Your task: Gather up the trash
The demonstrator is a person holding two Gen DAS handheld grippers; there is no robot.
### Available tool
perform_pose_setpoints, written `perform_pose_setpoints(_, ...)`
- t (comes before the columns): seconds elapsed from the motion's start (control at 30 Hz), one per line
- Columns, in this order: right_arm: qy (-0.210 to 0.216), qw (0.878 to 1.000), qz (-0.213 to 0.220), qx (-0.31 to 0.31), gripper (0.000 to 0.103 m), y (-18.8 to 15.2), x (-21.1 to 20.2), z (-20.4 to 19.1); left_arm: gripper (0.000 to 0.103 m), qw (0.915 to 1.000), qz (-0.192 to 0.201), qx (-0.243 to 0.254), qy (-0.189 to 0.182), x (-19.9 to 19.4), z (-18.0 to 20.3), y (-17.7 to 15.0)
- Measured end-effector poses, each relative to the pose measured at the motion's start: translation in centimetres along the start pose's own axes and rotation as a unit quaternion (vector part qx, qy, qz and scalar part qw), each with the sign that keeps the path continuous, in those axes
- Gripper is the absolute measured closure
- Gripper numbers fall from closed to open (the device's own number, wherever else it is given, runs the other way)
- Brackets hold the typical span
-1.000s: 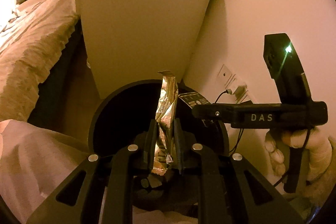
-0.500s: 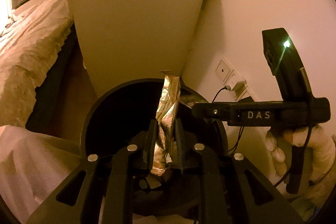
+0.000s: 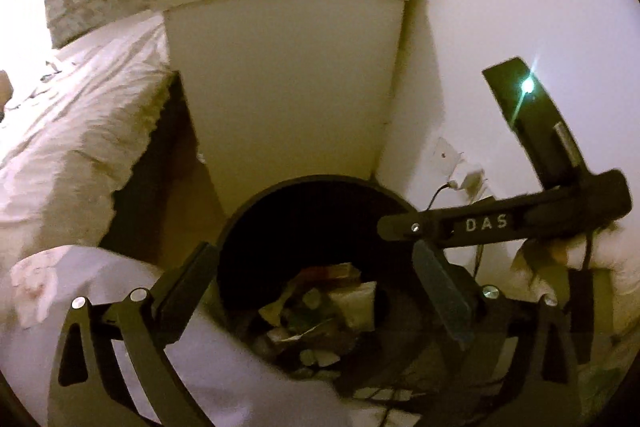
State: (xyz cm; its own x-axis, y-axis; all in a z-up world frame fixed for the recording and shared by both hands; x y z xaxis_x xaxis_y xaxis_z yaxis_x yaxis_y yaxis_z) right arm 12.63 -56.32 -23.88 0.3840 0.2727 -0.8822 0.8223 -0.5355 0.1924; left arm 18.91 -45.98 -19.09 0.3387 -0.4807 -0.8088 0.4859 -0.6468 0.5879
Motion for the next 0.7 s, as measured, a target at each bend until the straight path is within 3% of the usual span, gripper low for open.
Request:
perform_pose_setpoints(0.1, -0.013, 1.0, -0.011, -0.012, 0.025, -0.3, 0.2, -2.1, 0.005, 0.9994, 0.002, -0.01, 0.032, -1.5, -1.9, -1.1)
perform_pose_setpoints(0.17, -0.011, 1.0, -0.011, -0.024, 0.024, -0.4, 0.3, -4.3, 0.005, 0.9978, 0.006, -0.034, 0.056, -2.9, -3.8, -2.2)
perform_pose_setpoints(0.4, 0.003, 0.995, 0.006, -0.104, 0.02, -1.3, 0.7, -15.9, 0.005, 0.9907, 0.032, -0.115, 0.067, -8.8, -10.5, -7.2)
perform_pose_setpoints(0.53, 0.016, 0.985, 0.041, -0.168, 0.015, -2.5, 0.2, -24.7, 0.005, 0.9776, 0.052, -0.179, 0.098, -13.4, -15.5, -11.0)
perform_pose_setpoints(0.63, 0.02, 0.975, 0.074, -0.209, 0.014, -3.6, -0.2, -30.2, 0.005, 0.9613, 0.061, -0.232, 0.135, -16.7, -19.1, -14.3)
perform_pose_setpoints(0.7, 0.029, 0.964, 0.107, -0.242, 0.006, -4.9, -0.5, -34.5, 0.005, 0.952, 0.072, -0.255, 0.152, -18.4, -20.7, -15.9)
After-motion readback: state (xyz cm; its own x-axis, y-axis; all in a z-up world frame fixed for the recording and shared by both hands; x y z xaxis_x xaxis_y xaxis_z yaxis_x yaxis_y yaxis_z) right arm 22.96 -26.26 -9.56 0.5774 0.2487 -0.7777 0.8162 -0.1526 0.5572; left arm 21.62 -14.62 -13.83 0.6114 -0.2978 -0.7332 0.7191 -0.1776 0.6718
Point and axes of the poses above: each gripper's, at about its wrist camera, not at the fingertips, and x roughly the way its jaws point, z to its right, y to its top, the point moved 8 cm from there along x, roughly the way its jaws point, and after that the axes turned 10 degrees about -z, right-handed, at the moved point
